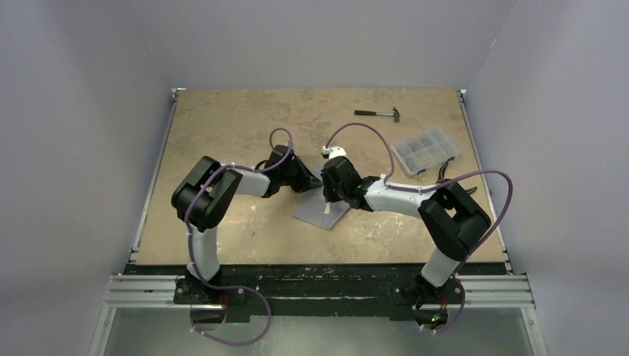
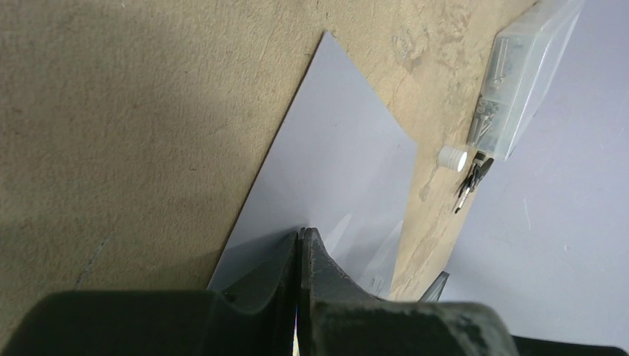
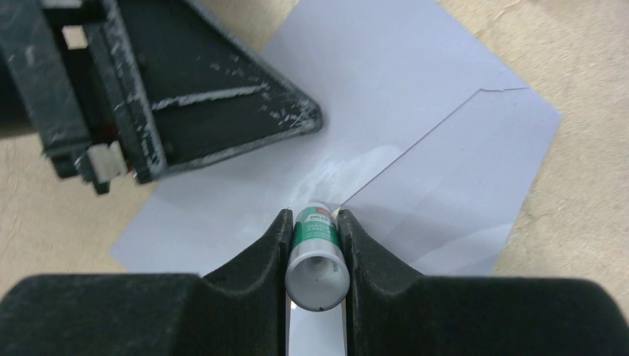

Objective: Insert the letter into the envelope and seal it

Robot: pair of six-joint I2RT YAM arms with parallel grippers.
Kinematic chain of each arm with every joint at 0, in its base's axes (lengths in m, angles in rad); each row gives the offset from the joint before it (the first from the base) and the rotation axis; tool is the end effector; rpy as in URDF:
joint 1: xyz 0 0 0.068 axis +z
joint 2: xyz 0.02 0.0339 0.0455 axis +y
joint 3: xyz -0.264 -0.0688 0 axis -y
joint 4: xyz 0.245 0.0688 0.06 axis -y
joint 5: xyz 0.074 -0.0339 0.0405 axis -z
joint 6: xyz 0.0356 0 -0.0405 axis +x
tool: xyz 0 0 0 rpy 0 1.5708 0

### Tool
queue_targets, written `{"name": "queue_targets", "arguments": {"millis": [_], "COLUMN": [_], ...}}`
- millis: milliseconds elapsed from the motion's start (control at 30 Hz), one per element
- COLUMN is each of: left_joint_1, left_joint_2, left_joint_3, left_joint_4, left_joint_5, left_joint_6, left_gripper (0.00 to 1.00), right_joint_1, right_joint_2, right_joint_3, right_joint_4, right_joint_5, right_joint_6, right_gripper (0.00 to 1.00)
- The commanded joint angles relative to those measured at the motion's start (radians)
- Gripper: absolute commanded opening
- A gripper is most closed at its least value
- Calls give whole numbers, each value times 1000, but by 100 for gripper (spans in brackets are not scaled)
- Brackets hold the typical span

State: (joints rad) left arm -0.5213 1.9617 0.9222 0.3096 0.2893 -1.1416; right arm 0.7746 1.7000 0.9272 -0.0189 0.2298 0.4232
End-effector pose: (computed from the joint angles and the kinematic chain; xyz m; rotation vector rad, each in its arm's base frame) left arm 0.3219 -0.1966 0.1047 -0.6225 2.4886 -1.0970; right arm 0.2541 0.2374 0.1699 -0.3019 2.3395 0.3207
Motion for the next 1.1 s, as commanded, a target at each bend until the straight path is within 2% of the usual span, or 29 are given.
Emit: {"name": "queue_targets", "arguments": {"millis": [0,433,533,667,800,1067], "left_joint_1": [10,10,10,10,10,12], "left_joint_2": [124,129,124,95,50,-119], "left_joint_3": [-70,-79,-73,-50,-22,47], "left_joint_4": [-280,-273,-272,-278,-271,-324], "left_joint_5": [-205,-200,-193,-162,-113,16], "left_joint_6": [79,75,88,125,172,277], "left_gripper": [0,0,0,0,1,46], "right_joint_1": [24,25,-1,-104,-203,-439], "right_joint_2": [-25,-31,-104,-268,-402,-548], "right_joint_3": [-49,-84,-90,-110,-149,-331], "right_joint_4": [-57,59,69,123,76,-34], "right_joint_5": [-101,-222,-276,-423,-442,-373], "right_joint_6": [-49,-65,-14,75,174,389], "right_gripper": [0,0,0,0,0,0]}}
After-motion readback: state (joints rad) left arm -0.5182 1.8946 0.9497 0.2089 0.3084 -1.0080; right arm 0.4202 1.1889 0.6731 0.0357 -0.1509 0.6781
